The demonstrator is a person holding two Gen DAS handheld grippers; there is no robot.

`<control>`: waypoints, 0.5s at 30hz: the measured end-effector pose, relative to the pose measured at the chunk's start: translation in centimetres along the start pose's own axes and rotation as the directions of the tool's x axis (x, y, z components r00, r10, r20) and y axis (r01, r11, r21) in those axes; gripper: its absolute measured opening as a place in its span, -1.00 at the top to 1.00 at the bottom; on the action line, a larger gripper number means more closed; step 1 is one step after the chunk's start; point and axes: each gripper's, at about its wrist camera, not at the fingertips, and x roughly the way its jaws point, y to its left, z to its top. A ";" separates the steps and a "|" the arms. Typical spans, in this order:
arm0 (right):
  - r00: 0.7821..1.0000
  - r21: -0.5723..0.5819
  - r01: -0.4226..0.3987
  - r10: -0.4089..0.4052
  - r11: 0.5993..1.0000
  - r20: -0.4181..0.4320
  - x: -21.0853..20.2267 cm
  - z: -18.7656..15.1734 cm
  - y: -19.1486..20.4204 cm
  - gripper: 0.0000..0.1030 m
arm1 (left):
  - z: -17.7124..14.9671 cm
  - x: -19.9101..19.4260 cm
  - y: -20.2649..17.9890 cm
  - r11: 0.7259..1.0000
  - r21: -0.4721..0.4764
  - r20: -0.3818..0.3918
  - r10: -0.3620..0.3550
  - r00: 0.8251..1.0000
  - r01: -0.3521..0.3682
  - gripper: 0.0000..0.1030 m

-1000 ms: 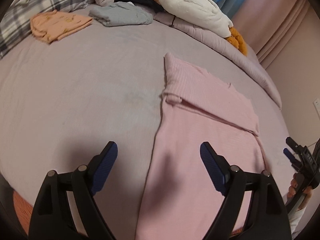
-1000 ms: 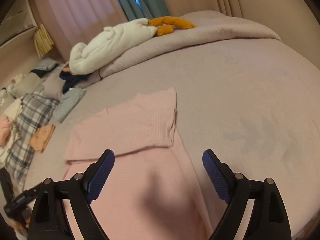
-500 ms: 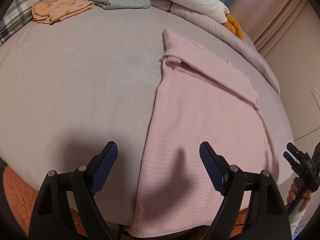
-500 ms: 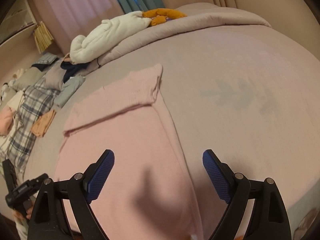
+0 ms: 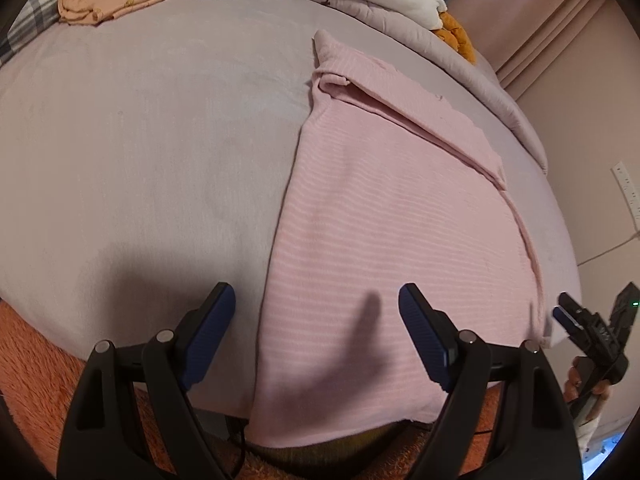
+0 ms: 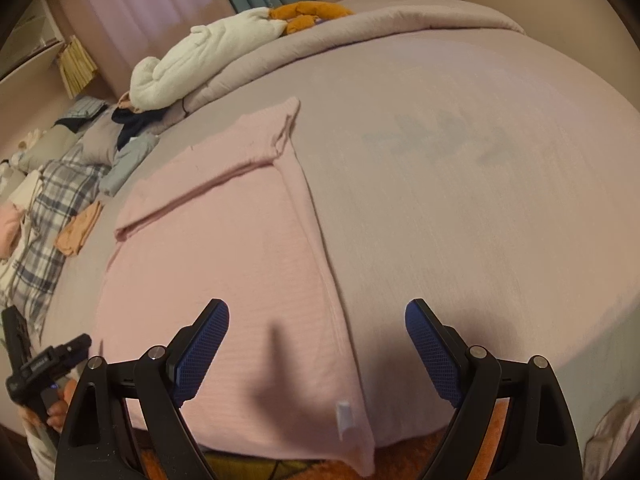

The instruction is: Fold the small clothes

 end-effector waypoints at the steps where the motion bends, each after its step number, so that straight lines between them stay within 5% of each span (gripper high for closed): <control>1: 1.000 0.002 -0.004 0.004 1.000 -0.007 0.0 -0.2 -0.1 -0.74 | -0.1 -0.1 0.2 1.000 -0.007 -0.008 -0.015 1.000 0.015 -0.60; 9: 0.998 0.009 0.020 -0.019 1.000 -0.055 0.3 -2.2 -0.4 -0.73 | -1.8 -0.6 0.9 0.991 -0.073 -0.043 -0.112 0.993 0.108 -0.58; 15: 0.997 -0.036 0.004 -0.006 0.999 -0.072 0.9 -2.9 0.4 -0.44 | -3.1 -0.4 -0.3 0.993 -0.019 -0.064 -0.122 0.990 0.121 -0.19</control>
